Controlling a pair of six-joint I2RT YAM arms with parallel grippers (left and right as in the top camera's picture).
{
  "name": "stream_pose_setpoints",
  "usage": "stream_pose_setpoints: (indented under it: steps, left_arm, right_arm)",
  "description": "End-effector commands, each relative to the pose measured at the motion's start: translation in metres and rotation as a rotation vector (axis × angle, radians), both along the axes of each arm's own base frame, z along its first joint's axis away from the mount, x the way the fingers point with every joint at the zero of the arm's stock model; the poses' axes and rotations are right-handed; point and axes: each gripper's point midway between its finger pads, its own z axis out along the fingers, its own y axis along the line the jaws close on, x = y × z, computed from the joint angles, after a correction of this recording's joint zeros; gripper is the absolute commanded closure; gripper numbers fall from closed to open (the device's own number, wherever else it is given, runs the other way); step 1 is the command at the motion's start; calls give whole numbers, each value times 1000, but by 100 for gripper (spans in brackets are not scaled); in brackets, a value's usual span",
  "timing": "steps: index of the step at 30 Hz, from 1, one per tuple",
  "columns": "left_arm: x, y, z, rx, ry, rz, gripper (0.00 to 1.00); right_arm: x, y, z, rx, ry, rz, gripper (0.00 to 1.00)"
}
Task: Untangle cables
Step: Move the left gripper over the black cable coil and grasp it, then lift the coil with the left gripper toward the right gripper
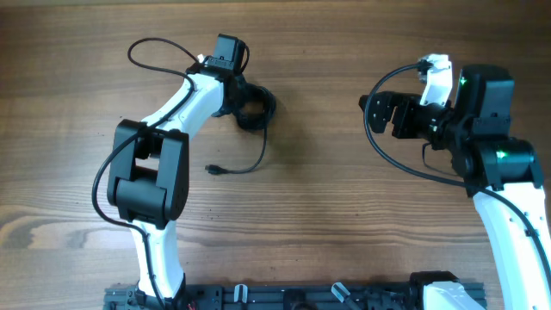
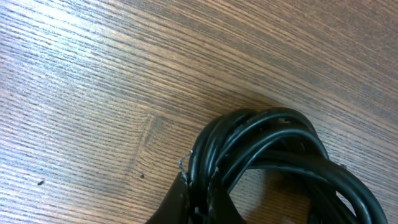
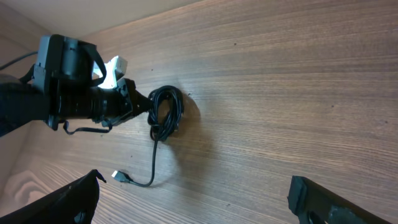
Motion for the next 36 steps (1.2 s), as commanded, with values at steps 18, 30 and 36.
stream_pose_setpoints:
  steps: [18, 30, 36]
  left_arm:
    - [-8, -43, 213, -464, -324, 77, 96]
    - [-16, -58, 213, -543, -271, 66, 96]
    - [-23, -71, 216, -611, -235, 15, 96]
  right_arm:
    - [54, 83, 9, 334, 58, -69, 15]
    - [79, 142, -38, 353, 100, -23, 42]
    - [81, 156, -62, 334, 132, 3, 42]
